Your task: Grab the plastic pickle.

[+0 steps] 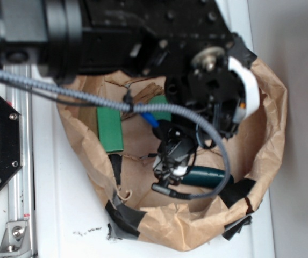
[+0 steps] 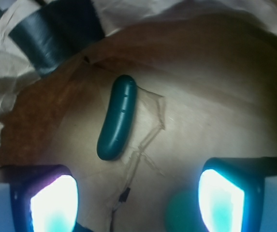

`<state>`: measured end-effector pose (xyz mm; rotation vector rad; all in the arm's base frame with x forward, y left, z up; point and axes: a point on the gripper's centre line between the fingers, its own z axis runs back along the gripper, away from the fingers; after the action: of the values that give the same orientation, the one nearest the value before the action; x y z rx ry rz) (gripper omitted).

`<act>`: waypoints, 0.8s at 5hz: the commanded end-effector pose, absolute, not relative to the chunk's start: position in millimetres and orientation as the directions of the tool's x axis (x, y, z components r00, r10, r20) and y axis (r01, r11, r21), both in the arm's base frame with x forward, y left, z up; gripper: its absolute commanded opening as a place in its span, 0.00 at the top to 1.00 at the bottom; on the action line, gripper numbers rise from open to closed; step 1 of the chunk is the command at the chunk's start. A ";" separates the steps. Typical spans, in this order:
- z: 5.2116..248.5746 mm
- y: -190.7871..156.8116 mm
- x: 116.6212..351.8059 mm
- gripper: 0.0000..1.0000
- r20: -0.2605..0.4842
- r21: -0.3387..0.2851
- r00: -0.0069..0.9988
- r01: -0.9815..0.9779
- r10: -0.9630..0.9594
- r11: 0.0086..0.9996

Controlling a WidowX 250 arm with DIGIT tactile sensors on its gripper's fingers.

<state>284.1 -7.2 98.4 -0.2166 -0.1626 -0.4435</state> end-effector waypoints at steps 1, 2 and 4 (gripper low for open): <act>78.7 -41.2 303.8 0.00 0.164 -0.042 0.773 0.627 -0.613 0.778; 76.8 -57.5 311.3 0.00 0.154 -0.023 0.758 0.644 -0.634 0.764; 55.1 -56.1 324.1 0.00 0.026 -0.032 0.868 0.497 -0.497 0.867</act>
<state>315.9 -42.5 39.2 -0.0424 0.0550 -0.4957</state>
